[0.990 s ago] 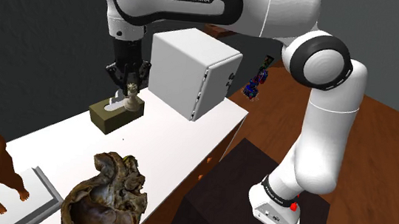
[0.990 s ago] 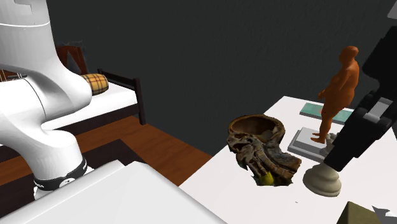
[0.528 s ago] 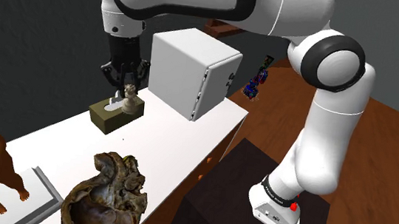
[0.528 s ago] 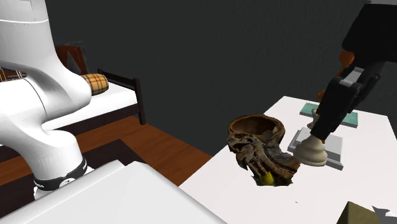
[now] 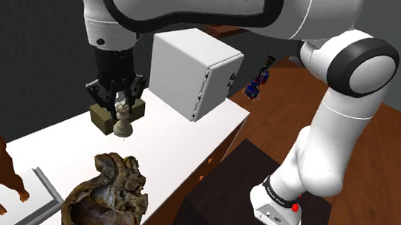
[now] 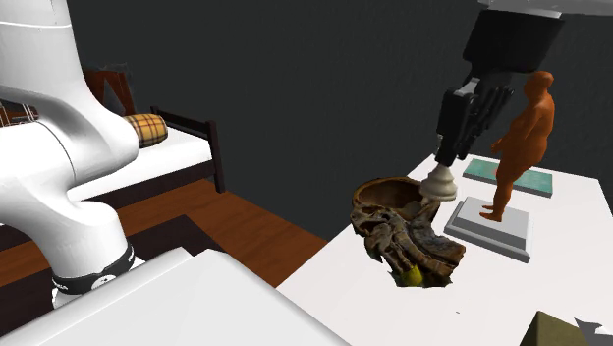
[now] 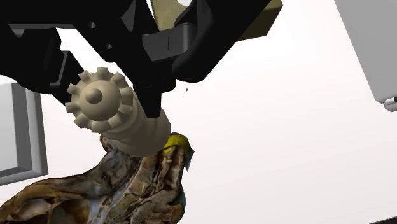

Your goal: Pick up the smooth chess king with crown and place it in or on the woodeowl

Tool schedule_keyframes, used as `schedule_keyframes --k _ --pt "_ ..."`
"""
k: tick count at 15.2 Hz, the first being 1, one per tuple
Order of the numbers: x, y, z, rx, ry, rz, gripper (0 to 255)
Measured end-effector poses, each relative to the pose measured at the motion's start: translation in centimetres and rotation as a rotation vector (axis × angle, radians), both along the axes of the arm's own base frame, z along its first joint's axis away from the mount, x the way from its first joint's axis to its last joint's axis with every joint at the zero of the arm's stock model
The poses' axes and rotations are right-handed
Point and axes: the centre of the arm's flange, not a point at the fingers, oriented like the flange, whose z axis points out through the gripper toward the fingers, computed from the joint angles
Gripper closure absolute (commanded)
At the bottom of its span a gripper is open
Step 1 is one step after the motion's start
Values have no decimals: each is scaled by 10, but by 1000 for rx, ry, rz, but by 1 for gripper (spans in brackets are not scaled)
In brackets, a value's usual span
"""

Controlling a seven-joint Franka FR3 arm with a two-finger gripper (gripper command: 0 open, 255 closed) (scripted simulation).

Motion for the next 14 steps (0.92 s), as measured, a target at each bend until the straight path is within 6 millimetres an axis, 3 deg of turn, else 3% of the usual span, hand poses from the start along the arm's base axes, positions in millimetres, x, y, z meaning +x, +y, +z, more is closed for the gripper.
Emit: schedule_keyframes --k 6,10,14 --pt "-61 57 4 0 -1 0 255" --pt "-72 70 -6 0 0 -1 255" --pt "-72 70 -27 0 0 -1 255"
